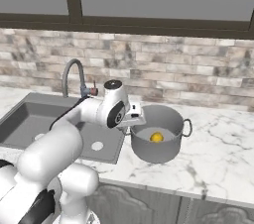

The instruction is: Dump the lemon from the pot into the sink. Then turn on the water and wash the lemon. Then turn off the water and put the lemon back in the pot.

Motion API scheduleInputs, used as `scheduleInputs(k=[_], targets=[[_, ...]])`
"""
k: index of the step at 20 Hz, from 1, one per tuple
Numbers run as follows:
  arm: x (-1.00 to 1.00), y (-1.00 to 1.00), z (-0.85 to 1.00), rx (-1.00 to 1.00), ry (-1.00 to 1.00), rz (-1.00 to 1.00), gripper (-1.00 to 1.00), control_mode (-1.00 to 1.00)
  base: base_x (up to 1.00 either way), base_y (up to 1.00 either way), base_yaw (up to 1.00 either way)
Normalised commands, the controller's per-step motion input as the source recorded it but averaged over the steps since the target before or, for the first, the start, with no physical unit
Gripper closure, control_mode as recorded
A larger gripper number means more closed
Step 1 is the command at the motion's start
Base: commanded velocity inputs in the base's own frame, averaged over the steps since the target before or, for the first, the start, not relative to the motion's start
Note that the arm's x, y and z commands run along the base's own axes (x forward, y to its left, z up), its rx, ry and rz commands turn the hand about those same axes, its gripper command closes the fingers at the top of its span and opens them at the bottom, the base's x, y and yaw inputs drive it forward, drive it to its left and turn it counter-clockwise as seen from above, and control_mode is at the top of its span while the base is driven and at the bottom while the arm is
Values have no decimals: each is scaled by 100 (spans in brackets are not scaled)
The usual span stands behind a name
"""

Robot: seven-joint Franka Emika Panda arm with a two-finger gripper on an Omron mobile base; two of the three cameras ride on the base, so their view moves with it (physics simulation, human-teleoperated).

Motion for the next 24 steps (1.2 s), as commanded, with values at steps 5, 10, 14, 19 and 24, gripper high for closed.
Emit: scheduleInputs(k=[5,10,14,19,24], targets=[[0,4,21,-28,5,29,100,-100,0,0,0],[0,4,14,-23,15,35,100,-100,0,0,0],[0,1,8,-24,13,40,100,-100,0,0,0],[0,0,8,-34,5,36,100,-100,0,0,0],[2,0,2,-39,1,28,100,-100,0,0,0]])
